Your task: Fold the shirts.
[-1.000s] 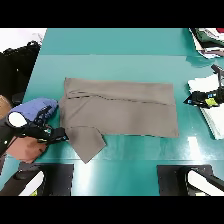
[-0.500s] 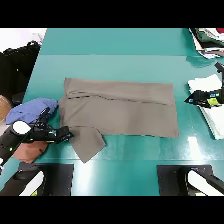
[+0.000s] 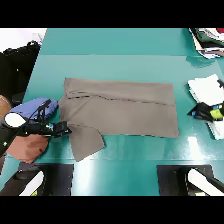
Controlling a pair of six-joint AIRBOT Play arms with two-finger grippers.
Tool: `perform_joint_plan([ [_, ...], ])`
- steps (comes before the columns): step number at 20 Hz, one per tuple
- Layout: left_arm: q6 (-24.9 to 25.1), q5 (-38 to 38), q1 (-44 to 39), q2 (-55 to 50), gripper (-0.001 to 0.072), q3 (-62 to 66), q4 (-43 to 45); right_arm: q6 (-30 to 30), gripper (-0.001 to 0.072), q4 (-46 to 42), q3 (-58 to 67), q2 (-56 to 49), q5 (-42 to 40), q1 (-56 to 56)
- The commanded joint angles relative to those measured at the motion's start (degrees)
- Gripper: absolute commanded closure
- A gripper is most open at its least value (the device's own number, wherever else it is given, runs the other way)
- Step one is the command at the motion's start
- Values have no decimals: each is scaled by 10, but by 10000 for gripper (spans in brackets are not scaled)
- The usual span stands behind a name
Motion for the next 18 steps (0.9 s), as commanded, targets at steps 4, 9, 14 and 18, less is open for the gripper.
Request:
perform_joint_plan([
  [4,8,-9,0,0,681,30,-4,-30,264,-3,-154,-43,-6,-45],
  [9,9,-12,0,1,681,30,-3,-30,320,-4,-154,-68,-56,32],
  [14,8,-11,0,1,681,30,-3,-28,412,-5,-122,-68,-72,61],
  [18,8,-11,0,1,681,30,-2,-28,612,-5,-118,-68,-82,61],
])
